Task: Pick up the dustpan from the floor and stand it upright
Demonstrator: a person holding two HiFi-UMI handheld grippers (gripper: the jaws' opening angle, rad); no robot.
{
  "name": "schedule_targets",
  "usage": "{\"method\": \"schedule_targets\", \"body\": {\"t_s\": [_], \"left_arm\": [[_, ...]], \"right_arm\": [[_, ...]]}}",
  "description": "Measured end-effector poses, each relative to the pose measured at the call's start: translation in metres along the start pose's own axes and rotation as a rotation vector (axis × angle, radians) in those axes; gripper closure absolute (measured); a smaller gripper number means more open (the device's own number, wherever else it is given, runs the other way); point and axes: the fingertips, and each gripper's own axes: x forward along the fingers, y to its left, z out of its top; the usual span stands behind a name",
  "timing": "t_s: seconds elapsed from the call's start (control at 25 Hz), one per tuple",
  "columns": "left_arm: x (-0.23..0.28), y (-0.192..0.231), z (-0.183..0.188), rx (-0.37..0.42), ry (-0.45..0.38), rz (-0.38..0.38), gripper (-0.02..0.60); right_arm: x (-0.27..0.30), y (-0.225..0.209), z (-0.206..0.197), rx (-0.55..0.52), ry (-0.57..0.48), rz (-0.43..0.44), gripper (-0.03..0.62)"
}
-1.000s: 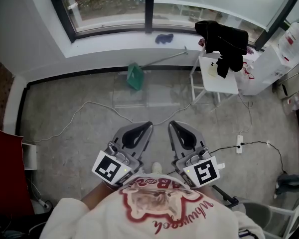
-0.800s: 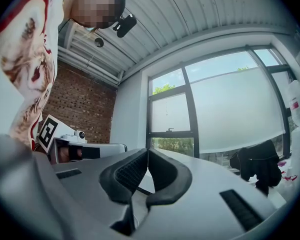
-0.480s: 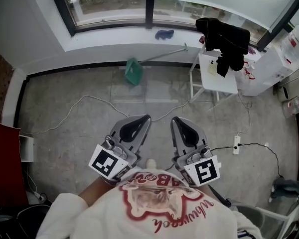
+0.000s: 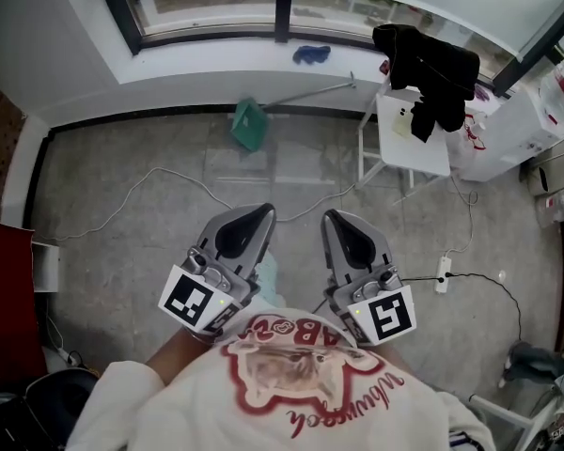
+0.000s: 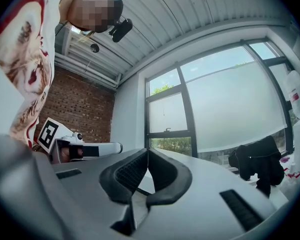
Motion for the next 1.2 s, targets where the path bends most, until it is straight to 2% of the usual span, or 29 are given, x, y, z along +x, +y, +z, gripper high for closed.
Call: {"method": "schedule_targets", "body": {"t_s": [0.32,0.48,0.76,0.96,1.2], "left_arm": [[0.054,0.051,-0.01,0.005,-0.005,-0.022,0.56],[0.101,0.092,-0.016,0.016,-0.008,-0.054,0.56],[0.214,0.207,-0.017,0.02,0.002,-0.111,0.56],[0.296,0.301,-0.022,0.012,0.049,-0.145,0.56],[0.376,0.384,-0.012,0.0,0.048,-0.174,0.56]], "right_arm": [[0.045,-0.046,-0.017,-0.041,-0.001,-0.01,0.568],[0.092,-0.086,-0.025,-0.031,-0.007,-0.054,0.568],[0.218,-0.178,-0.048,-0.044,0.003,-0.097,0.568],[0.327,-0.25,-0.064,-0.037,0.018,-0.122,0.568],[0.428,-0.306,-0.065,-0.042,0.014,-0.125,0.568]]}}
